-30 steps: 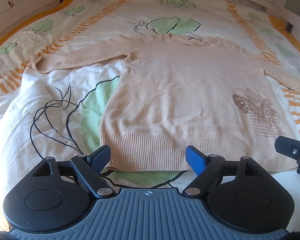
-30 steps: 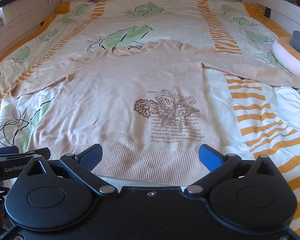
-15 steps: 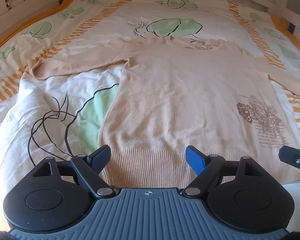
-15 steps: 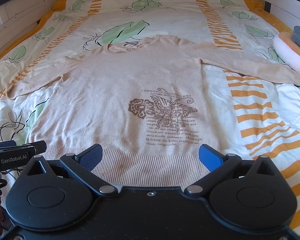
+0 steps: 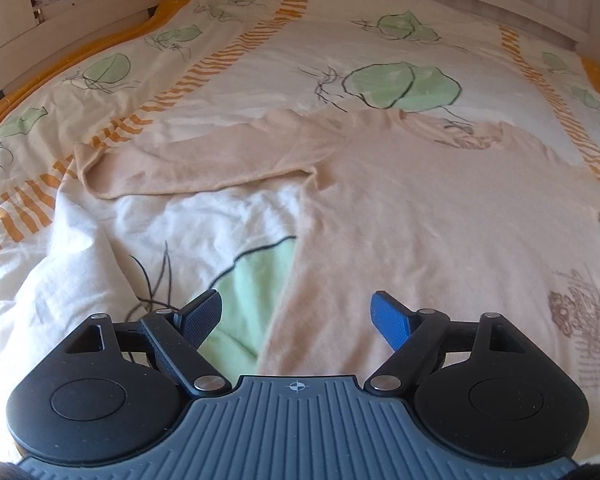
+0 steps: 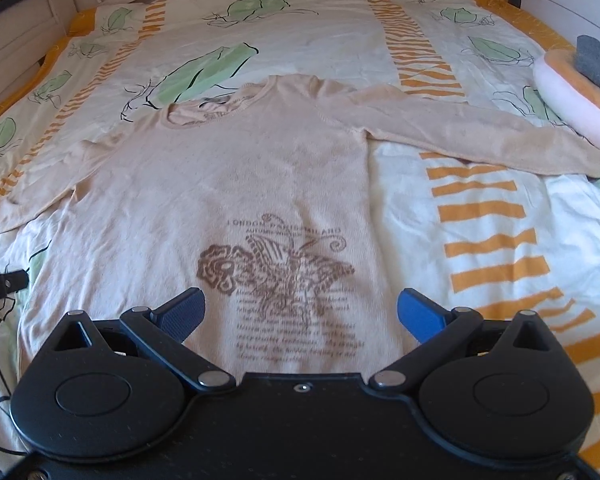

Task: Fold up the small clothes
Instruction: 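Move the left gripper to the ribbed sleeve cuff and close on it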

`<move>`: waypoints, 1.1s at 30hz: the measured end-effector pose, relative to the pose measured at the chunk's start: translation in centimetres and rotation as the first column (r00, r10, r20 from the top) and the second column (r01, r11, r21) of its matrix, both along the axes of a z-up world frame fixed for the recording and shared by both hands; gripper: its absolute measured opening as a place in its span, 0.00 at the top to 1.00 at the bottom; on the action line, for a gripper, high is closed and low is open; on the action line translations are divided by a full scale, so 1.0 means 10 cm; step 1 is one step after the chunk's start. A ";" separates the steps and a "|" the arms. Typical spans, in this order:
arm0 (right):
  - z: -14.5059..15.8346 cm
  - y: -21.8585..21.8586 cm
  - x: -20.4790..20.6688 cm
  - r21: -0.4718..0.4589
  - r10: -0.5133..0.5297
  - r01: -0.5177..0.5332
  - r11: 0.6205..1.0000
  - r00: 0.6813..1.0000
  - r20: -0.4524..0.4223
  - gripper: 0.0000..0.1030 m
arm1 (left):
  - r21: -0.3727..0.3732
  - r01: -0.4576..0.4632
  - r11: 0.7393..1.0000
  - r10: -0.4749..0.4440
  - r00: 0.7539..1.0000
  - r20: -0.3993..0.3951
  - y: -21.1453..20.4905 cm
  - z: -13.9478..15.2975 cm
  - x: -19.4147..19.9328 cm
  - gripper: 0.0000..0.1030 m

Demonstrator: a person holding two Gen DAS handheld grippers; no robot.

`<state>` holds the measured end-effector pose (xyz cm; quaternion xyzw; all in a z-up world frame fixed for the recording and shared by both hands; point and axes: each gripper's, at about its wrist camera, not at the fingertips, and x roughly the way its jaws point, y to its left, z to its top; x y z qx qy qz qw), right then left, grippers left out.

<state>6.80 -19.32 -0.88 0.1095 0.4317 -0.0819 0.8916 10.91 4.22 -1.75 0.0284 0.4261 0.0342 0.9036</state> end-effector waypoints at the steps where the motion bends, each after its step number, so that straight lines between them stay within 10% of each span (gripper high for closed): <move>1: -0.01 0.01 0.04 -0.001 0.004 -0.004 1.000 1.000 0.001 0.01 | 0.005 -0.020 1.000 0.019 1.000 0.006 0.08 0.00 0.07 0.21; 10: -0.20 0.16 0.50 0.036 0.084 -0.084 0.996 0.996 0.018 0.01 | -0.099 -0.146 0.984 0.150 0.988 0.035 0.97 -0.02 0.68 0.21; 33: -0.78 0.42 1.56 -0.112 0.161 -0.146 0.983 0.977 0.139 0.01 | 0.048 -0.356 0.933 0.350 0.931 0.105 2.39 -0.27 1.73 0.21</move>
